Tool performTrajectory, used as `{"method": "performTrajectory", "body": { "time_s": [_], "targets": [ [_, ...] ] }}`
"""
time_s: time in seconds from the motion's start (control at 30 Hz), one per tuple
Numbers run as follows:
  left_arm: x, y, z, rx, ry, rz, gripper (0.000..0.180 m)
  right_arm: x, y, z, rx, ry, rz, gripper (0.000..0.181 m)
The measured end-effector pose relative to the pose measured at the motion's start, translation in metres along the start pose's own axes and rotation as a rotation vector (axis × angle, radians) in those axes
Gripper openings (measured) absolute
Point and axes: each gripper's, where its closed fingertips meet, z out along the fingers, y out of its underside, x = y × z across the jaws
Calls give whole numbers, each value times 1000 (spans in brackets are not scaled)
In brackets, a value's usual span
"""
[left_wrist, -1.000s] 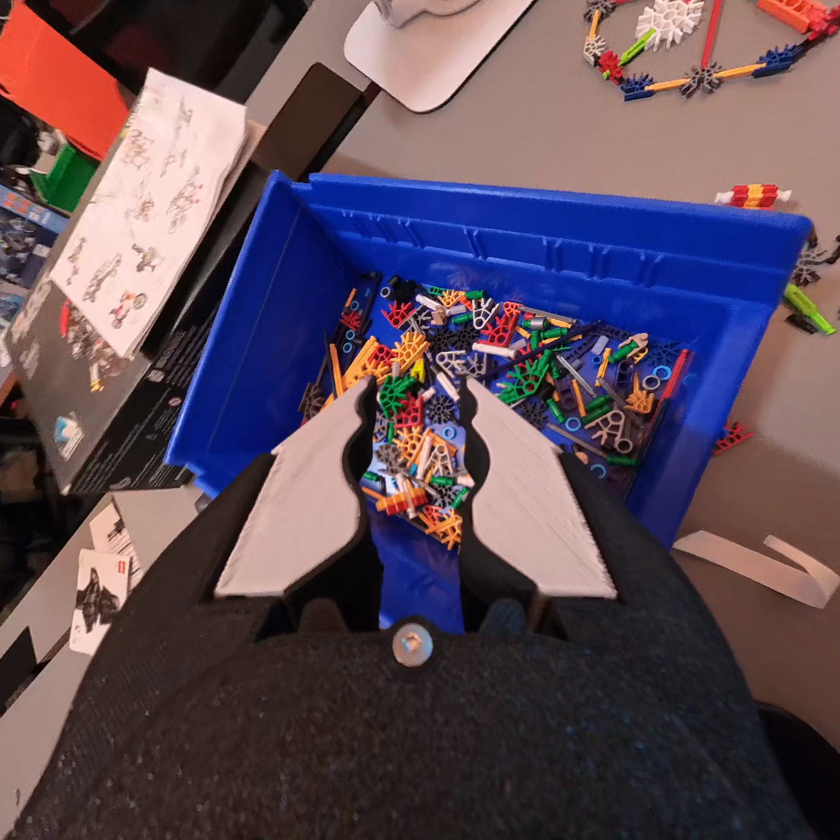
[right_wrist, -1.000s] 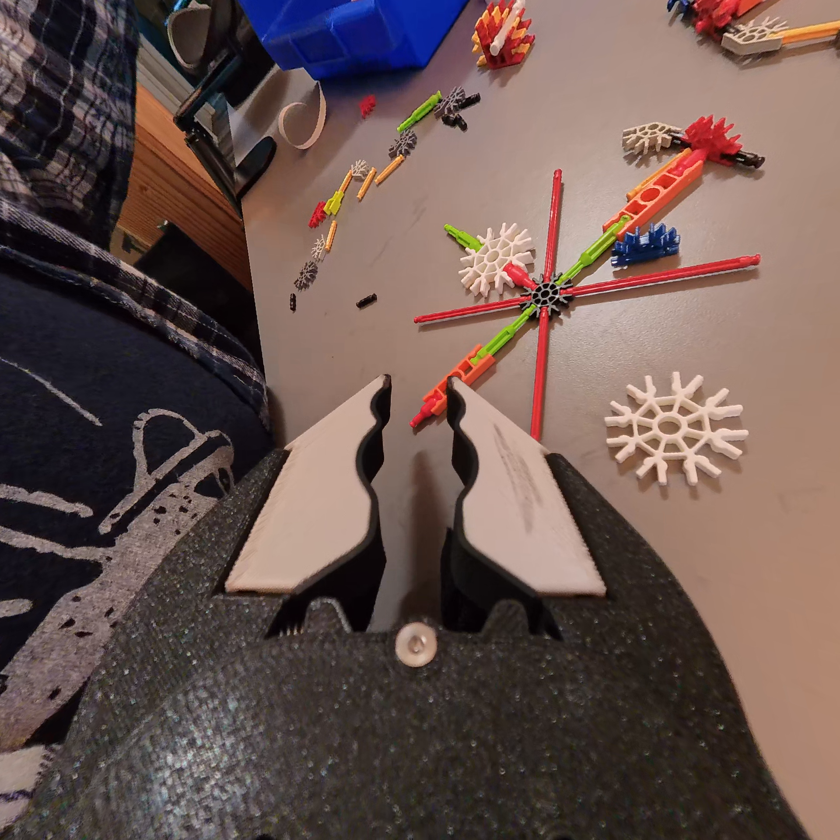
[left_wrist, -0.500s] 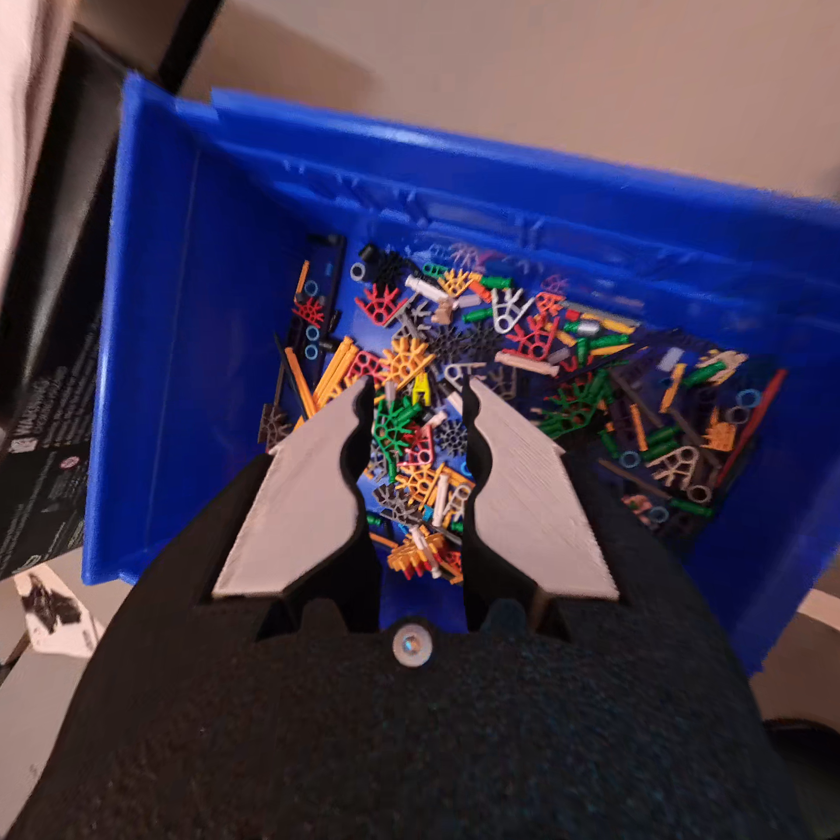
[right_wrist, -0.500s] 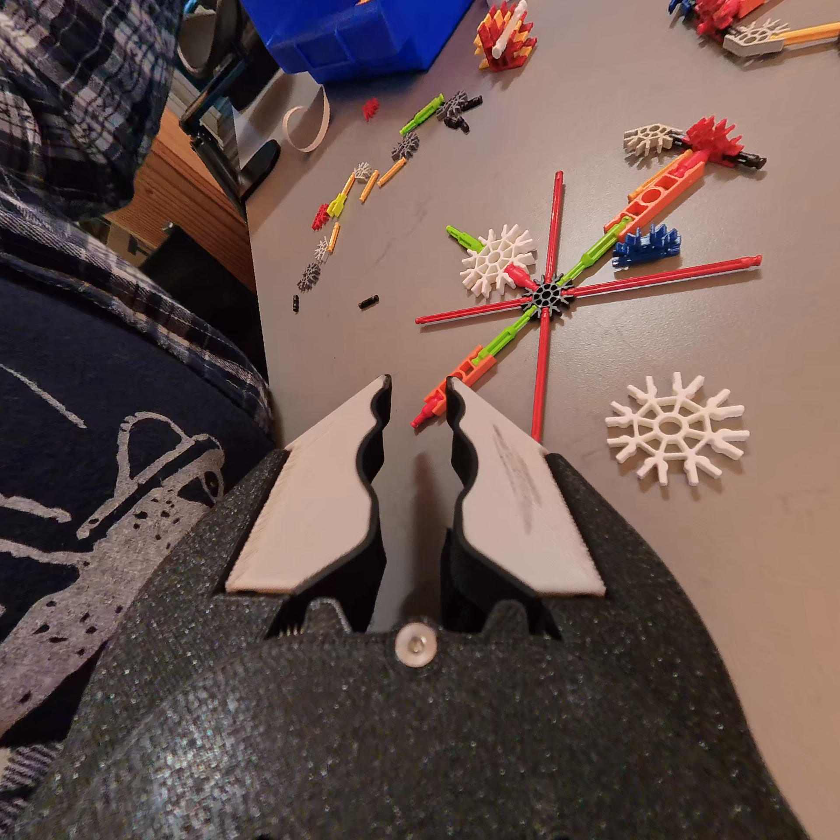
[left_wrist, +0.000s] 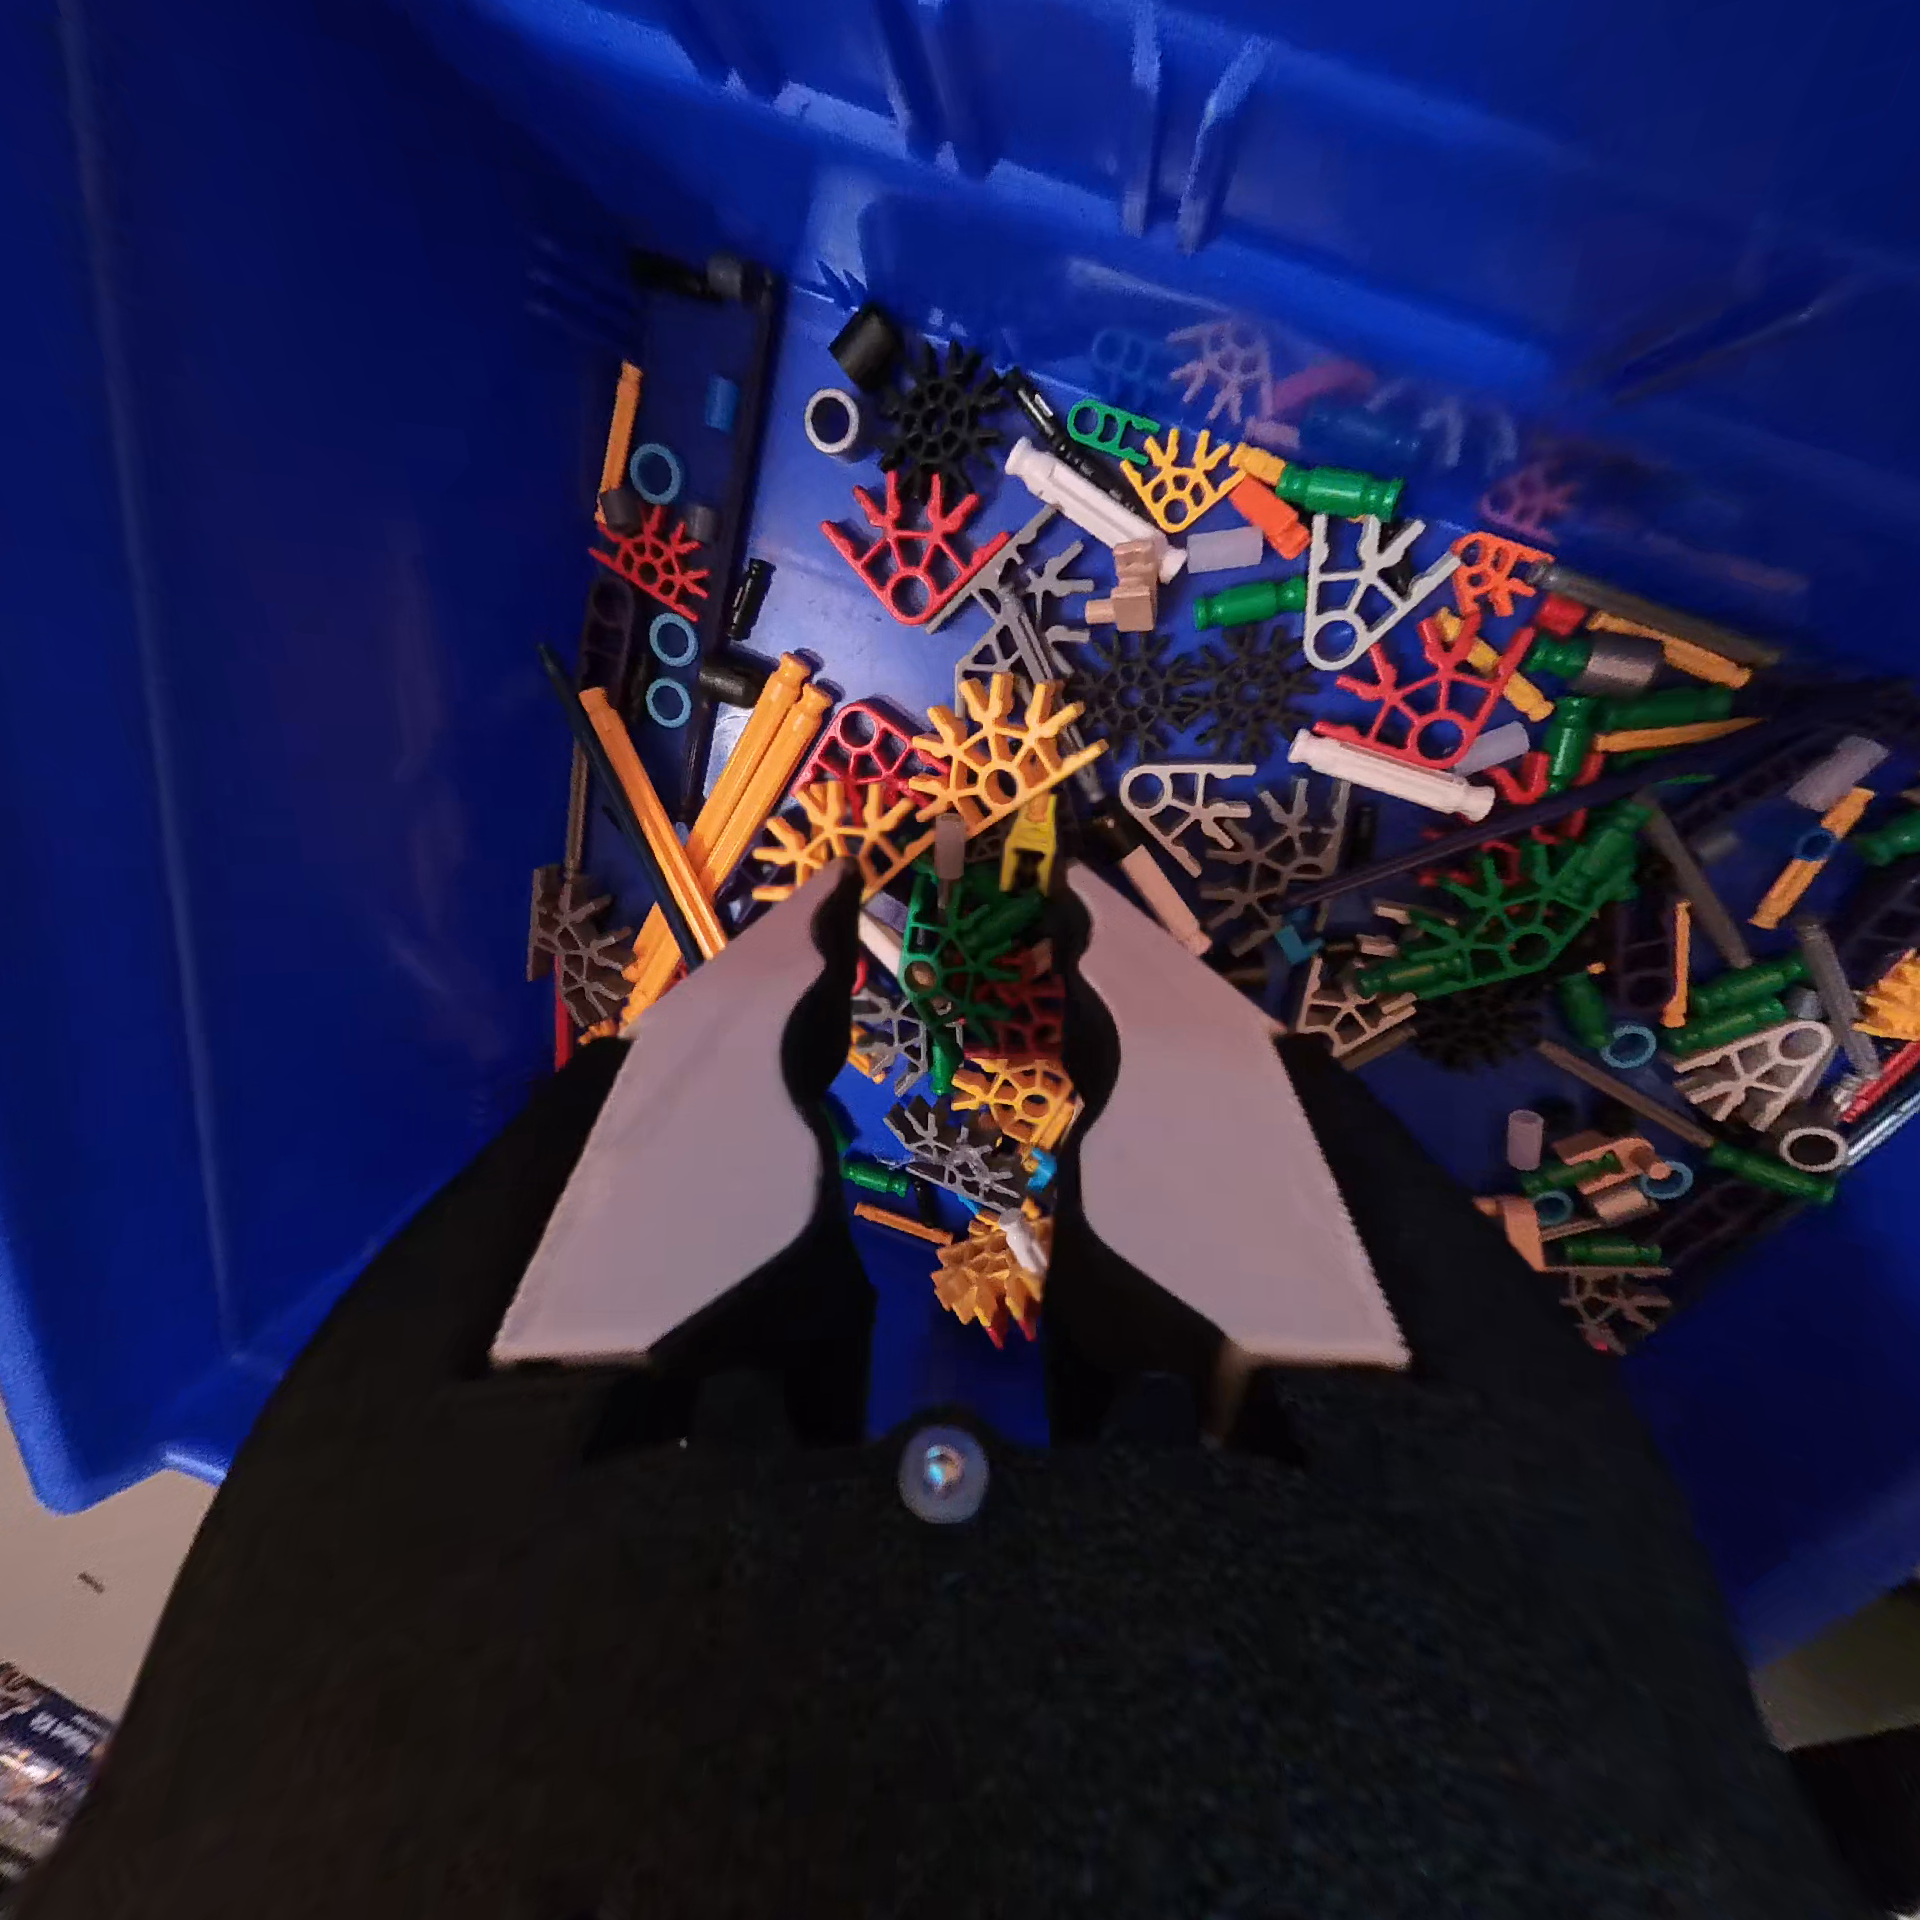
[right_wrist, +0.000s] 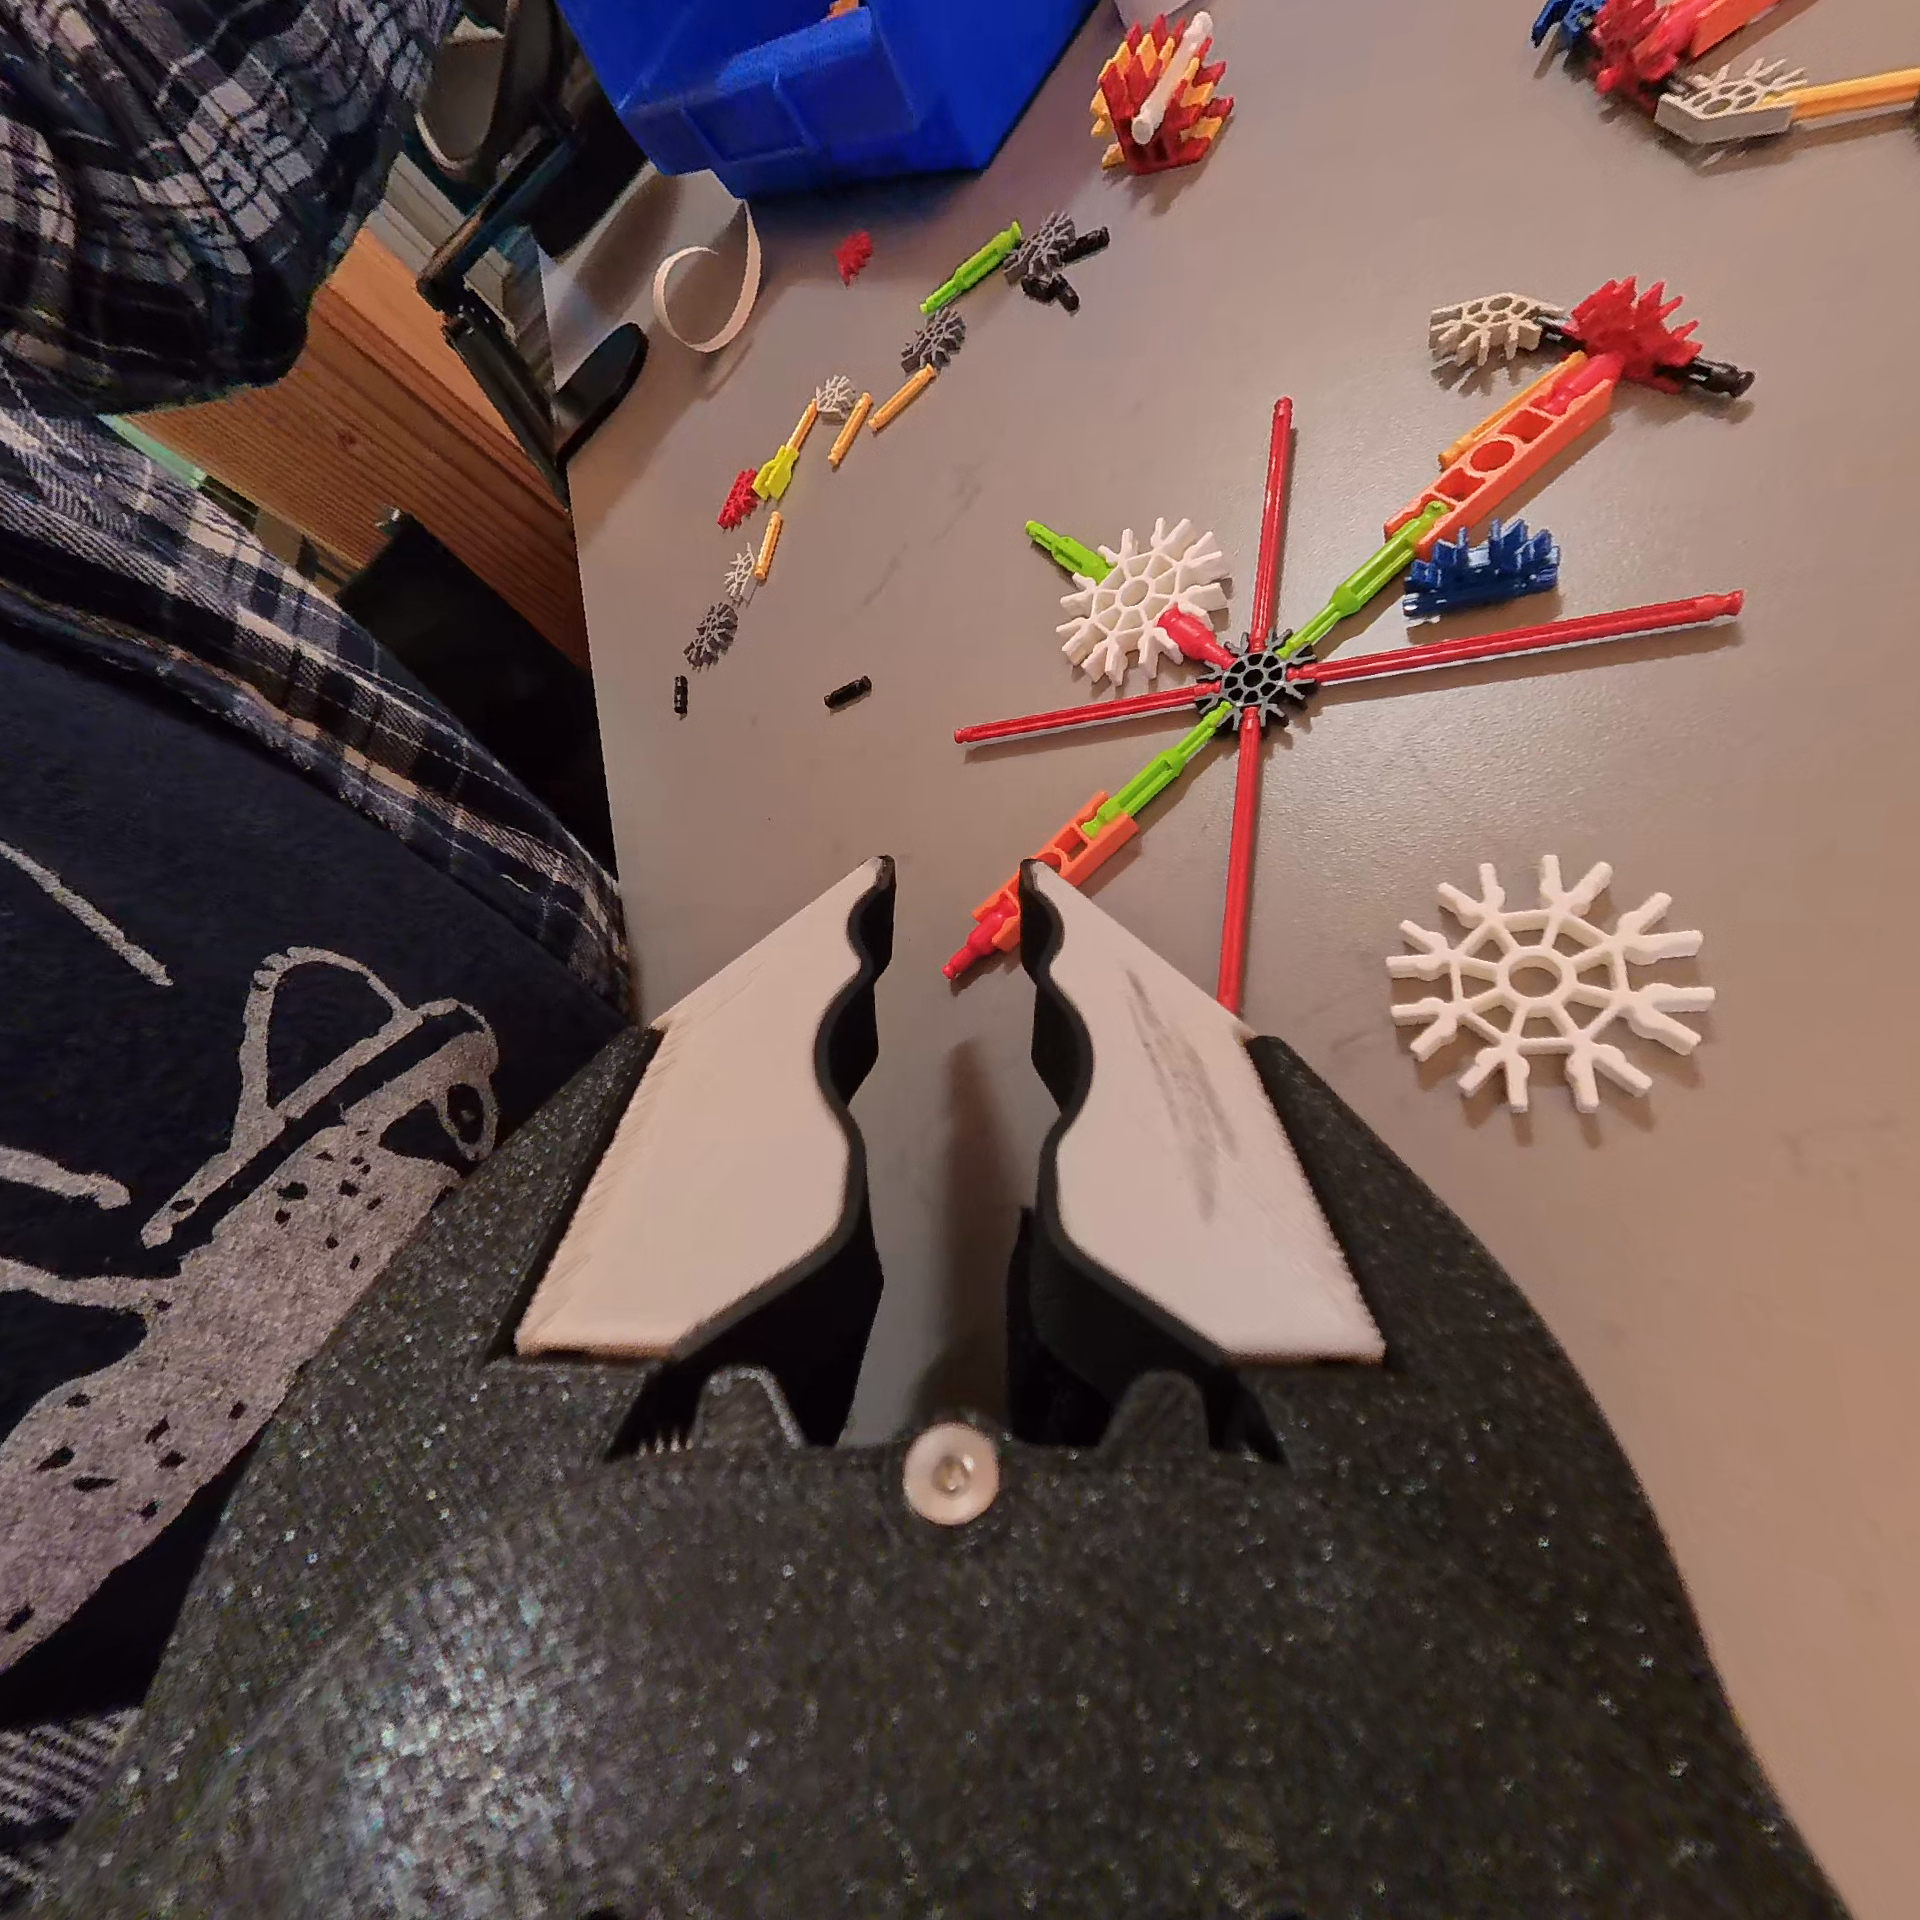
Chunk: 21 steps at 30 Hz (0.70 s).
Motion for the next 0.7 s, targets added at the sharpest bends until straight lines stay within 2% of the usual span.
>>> {"method": "performTrajectory", "body": {
  "time_s": [0.1, 0.17, 0.23, 0.3, 0.33, 0.43, 0.53, 0.6, 0.67, 0.7],
  "targets": [
    [2, 0, -1, -7, 6, 13, 28, 0, 0, 0, 1, -1, -2, 22],
    [7, -1, -3, 6, 48, 6, 17, 0, 0, 0, 1, -4, -1, 22],
    [1, -1, -5, 13, 22, -24, 32, -1, -1, 0, 4, -6, 0, 22],
    [-4, 1, -3, -3, 5, -47, 60, -1, -1, 0, 5, -7, -1, 22],
    [-5, 1, 0, -11, 0, -56, 66, -1, -1, -1, 6, -8, -1, 22],
    [1, 0, 7, -30, 52, -67, 67, -1, -1, -1, 8, -11, -3, 22],
    [-2, -1, 8, -63, 36, -57, 63, -1, -2, -2, 17, -8, -7, 22],
    [-8, -2, 8, -74, 3, -56, 47, -1, -2, -2, 20, -7, -7, 22],
    [4, -10, 8, -48, 60, -60, 25, -1, -3, -3, 29, -5, -9, 22],
    [7, -14, 9, -30, 68, -56, 25, -1, -4, -4, 33, -2, -10, 22]
  ]
}}
